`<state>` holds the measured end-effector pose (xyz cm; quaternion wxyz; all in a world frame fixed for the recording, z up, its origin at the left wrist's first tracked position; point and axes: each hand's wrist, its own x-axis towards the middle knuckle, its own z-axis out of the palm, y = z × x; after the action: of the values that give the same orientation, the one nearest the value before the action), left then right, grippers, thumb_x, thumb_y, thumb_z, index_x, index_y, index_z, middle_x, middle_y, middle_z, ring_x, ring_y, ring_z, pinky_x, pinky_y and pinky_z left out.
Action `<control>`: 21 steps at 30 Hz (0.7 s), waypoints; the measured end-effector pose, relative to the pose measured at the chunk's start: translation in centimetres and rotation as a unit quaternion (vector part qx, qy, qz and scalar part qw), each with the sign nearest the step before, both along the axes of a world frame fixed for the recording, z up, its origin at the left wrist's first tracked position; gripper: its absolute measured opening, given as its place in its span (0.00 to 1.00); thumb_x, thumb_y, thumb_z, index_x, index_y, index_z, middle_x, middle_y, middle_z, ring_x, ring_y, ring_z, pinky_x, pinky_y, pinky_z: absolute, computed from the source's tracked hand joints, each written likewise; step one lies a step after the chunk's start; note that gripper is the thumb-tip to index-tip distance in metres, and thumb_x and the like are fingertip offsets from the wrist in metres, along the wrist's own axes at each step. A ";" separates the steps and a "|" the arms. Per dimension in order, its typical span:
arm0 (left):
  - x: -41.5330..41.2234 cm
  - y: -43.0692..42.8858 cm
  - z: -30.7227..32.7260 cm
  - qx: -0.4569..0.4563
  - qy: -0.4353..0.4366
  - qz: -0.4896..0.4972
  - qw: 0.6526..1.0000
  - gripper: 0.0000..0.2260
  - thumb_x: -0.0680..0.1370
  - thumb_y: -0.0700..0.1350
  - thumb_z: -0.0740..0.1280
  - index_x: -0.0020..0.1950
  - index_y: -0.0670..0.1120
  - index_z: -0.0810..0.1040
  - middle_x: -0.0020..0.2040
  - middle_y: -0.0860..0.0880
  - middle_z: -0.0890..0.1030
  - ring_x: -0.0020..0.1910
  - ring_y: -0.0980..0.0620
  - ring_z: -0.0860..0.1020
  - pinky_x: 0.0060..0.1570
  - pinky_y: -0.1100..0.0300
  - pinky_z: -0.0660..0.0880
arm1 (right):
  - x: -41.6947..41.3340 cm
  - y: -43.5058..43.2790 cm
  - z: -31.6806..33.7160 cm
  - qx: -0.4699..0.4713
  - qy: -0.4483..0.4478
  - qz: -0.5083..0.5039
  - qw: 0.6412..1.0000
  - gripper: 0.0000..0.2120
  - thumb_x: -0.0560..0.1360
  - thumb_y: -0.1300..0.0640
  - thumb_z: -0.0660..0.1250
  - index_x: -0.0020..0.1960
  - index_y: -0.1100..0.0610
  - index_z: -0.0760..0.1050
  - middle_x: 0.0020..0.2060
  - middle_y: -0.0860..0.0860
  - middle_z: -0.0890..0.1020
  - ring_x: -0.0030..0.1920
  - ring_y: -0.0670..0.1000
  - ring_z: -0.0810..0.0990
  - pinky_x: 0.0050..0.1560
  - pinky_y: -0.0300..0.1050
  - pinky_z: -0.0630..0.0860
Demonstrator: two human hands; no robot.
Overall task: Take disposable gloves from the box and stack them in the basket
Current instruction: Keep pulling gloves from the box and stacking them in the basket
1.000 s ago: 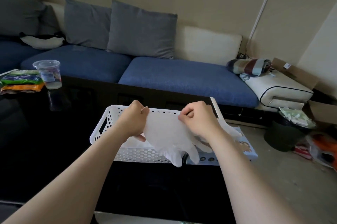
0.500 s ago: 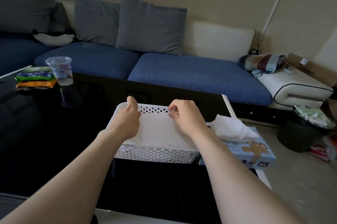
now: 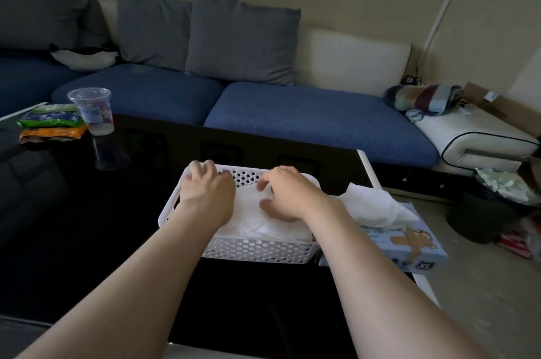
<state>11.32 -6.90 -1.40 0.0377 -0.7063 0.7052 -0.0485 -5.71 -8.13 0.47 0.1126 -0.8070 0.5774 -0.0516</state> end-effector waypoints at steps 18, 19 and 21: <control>-6.7 0.6 1.3 0.045 0.227 -0.202 0.952 0.09 0.85 0.47 0.61 0.59 0.50 0.79 0.55 0.51 0.81 0.51 0.51 0.79 0.55 0.50 0.80 | -6.3 4.9 4.3 -0.136 -0.101 -0.182 0.969 0.19 0.78 0.66 0.68 0.60 0.46 0.83 0.54 0.48 0.83 0.62 0.57 0.78 0.65 0.58 0.74; -7.2 0.8 1.5 0.045 0.246 -0.214 0.944 0.09 0.85 0.48 0.61 0.59 0.51 0.80 0.55 0.51 0.81 0.51 0.51 0.80 0.55 0.50 0.80 | -7.1 5.0 4.3 -0.147 -0.093 -0.205 0.963 0.19 0.78 0.65 0.69 0.63 0.47 0.82 0.57 0.49 0.82 0.63 0.58 0.77 0.66 0.56 0.73; -8.3 1.0 1.5 0.040 0.264 -0.240 0.933 0.09 0.85 0.50 0.62 0.58 0.51 0.81 0.53 0.53 0.82 0.50 0.52 0.80 0.55 0.49 0.81 | -8.9 5.2 4.2 -0.147 -0.071 -0.248 0.955 0.19 0.79 0.63 0.71 0.67 0.49 0.79 0.62 0.52 0.80 0.67 0.60 0.75 0.66 0.56 0.70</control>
<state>3.01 -5.85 0.13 -0.1345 -0.5010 0.8398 0.1601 -14.57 -2.89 4.69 0.0171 -0.6402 0.7361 -0.2193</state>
